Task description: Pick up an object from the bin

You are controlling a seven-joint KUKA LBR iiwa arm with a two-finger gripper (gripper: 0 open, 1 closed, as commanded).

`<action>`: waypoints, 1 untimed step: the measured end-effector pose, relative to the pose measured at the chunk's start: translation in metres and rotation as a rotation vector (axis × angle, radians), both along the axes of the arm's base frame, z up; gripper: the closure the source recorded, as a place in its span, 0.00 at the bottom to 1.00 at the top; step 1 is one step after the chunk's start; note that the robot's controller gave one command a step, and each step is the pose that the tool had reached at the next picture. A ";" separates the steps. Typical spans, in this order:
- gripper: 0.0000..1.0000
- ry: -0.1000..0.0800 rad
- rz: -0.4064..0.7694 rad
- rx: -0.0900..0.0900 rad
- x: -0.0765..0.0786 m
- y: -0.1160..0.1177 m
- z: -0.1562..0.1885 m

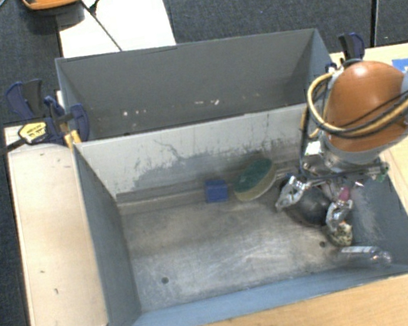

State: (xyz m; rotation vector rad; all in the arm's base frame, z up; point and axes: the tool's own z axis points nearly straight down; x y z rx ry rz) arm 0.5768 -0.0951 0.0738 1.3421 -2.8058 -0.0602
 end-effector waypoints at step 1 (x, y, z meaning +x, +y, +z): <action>0.00 -0.015 0.029 0.000 -0.002 -0.005 0.002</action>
Offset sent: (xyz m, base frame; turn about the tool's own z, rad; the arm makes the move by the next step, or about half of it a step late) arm -0.0336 -0.0576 0.0143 -0.0947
